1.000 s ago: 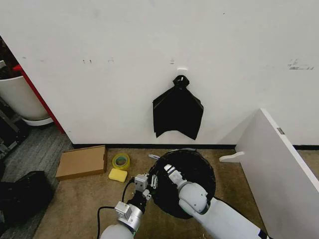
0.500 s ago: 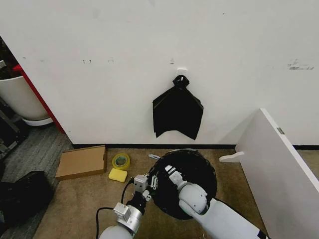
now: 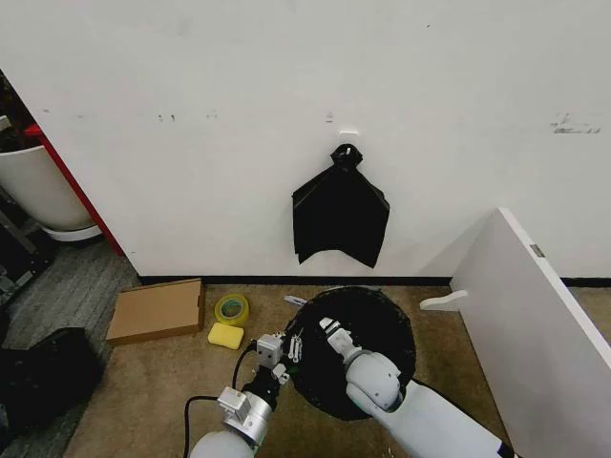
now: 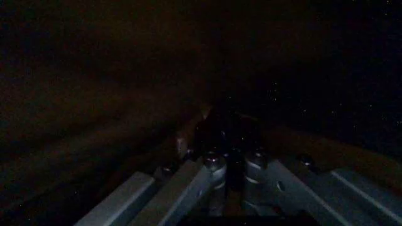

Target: Place the garbage bag over the trash bin.

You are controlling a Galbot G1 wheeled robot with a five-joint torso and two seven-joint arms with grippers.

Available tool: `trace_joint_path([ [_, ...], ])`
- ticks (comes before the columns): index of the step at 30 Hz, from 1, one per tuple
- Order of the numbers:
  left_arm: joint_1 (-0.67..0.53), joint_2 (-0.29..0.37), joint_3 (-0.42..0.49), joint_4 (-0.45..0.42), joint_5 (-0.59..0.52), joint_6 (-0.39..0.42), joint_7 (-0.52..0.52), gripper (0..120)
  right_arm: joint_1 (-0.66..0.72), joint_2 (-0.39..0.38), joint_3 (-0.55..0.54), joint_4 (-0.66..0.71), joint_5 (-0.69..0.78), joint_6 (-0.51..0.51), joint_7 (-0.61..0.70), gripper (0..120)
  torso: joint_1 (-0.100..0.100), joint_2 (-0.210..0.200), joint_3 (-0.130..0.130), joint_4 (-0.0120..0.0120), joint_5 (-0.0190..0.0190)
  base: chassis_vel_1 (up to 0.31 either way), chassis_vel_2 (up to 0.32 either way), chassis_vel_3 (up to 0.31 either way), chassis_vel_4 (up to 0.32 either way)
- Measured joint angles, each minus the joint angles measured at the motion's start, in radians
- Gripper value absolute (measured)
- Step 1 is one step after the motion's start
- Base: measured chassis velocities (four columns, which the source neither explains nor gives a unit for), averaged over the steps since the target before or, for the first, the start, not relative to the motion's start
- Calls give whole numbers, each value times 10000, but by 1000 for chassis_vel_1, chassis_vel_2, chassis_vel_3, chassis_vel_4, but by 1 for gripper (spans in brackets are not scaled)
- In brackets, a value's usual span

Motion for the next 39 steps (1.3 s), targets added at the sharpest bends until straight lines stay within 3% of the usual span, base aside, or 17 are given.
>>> trace_joint_path([
  [9,-296,-367,85,253,-829,568,-546,3,-712,-639,78,1885,-835,196,-582,0,0,0,-1,0,1,0,0,0,0],
  [12,-366,-365,-13,326,-1244,755,-743,3,-1191,-1023,596,2429,-1999,522,-1102,0,0,0,0,0,1,0,0,0,0],
  [15,-406,-360,-164,344,-1589,884,-885,3,-1596,-1336,1118,2901,-2265,807,-1392,0,0,0,0,-1,0,0,0,0,0],
  [21,-574,-535,-475,402,-2653,1478,-1487,3,-2301,-1677,2446,3971,-1583,1709,-1673,0,0,0,0,-1,-1,0,0,0,0],
  [25,-463,-872,-1065,265,-3424,2036,-2035,3,-2627,-1642,3201,4602,-312,2531,-1645,0,0,0,0,5,2,0,0,0,0],
  [28,-500,-945,-1200,232,-3935,2330,-2343,3,-3151,-1523,3513,4836,-161,3011,-1604,5,0,0,0,3,-3,0,0,0,0],
  [34,-777,-1070,-1233,120,-5634,3307,-3031,3,-4671,-425,4484,5088,-323,4087,-1398,31,0,0,-1,-1,-1,0,0,0,0],
  [39,-972,-1086,-1203,154,-6131,3679,-3413,3,-5161,-16,5157,5285,-301,4315,-1360,46,0,0,-1,-1,-2,0,0,0,0],
])
